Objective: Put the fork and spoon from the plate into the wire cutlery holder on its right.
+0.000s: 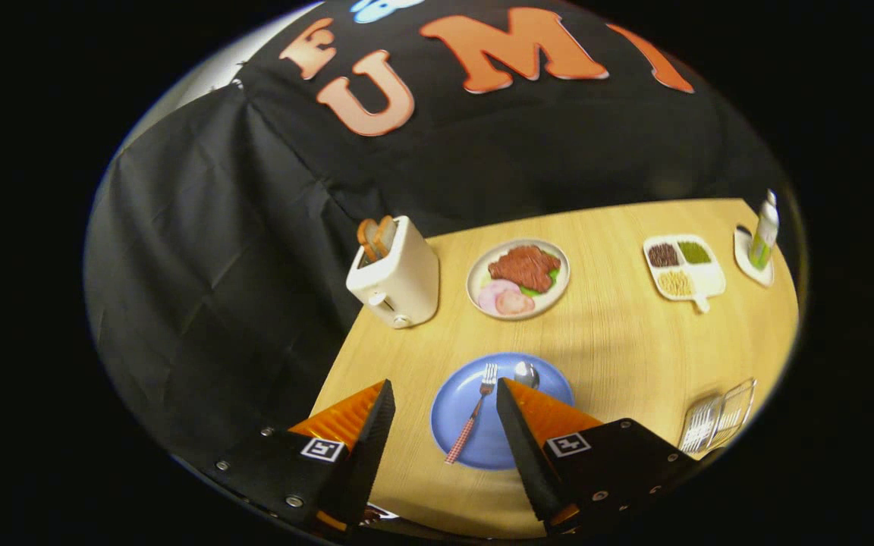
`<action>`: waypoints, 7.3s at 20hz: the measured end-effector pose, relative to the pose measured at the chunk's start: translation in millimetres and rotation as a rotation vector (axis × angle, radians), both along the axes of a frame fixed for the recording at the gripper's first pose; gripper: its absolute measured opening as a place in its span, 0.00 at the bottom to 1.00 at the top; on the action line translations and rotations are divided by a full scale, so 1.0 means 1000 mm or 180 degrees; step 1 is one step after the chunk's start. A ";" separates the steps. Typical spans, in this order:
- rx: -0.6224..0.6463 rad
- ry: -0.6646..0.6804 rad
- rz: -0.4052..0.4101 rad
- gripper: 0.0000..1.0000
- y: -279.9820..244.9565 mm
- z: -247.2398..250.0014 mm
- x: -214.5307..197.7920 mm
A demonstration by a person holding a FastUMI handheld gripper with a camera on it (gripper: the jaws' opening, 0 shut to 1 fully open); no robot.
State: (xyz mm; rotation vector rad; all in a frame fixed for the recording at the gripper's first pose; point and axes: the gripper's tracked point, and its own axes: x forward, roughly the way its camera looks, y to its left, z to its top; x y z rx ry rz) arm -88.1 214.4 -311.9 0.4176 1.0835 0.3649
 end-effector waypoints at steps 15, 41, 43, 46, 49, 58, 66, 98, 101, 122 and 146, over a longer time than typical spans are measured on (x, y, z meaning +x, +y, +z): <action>-0.1174 0.0972 0.0869 0.77 -0.023 -0.139 -0.058; -0.1573 0.1593 0.1062 0.09 -0.043 -0.140 -0.077; -0.1579 0.1518 0.1039 0.09 -0.057 -0.122 -0.073; -0.1597 0.1443 0.0927 0.09 -0.090 -0.089 -0.067; -0.1767 0.1393 0.0758 0.09 -0.141 -0.062 -0.064; -0.2079 0.1892 0.0254 0.09 -0.274 -0.024 -0.112; -0.1812 0.2457 0.0424 0.10 -0.286 -0.034 -0.163; -0.1059 0.1644 -0.0087 0.69 -0.244 -0.015 -0.046; -0.1077 0.1571 0.0034 0.78 -0.214 -0.017 -0.044; -0.1216 0.1794 0.0777 0.91 0.019 -0.091 -0.067; -0.1448 0.2117 0.0709 0.09 0.039 -0.151 -0.103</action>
